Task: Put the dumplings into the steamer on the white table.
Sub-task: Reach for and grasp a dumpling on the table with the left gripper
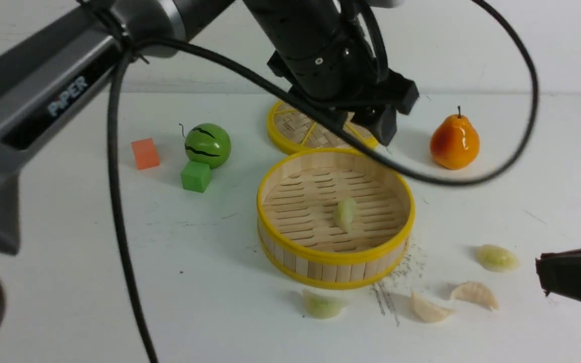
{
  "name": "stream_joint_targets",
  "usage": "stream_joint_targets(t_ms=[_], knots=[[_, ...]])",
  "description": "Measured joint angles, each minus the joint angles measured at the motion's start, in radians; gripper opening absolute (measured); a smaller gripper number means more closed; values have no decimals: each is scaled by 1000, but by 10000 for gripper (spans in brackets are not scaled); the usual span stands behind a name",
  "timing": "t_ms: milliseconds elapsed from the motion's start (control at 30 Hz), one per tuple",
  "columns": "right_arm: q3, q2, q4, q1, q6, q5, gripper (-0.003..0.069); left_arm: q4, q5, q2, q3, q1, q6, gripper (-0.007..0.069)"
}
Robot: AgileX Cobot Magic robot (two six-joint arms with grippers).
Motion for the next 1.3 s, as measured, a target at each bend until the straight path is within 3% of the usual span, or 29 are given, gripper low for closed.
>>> stream_joint_targets(t_ms=[200,400,800,1033,1300], knots=[[0,-67,-78,0,-1,5,0,-11,0,-85,310,-77,302,437],[0,-119,-106,0,-1,4,5,57,-4,-39,497,-77,468,435],[0,-123,-106,0,-1,0,20,85,-184,100,512,-77,638,433],[0,-123,-106,0,-1,0,22,109,-272,131,512,-77,645,433],[0,-123,-106,0,-1,1,29,109,-272,175,512,-77,645,433]])
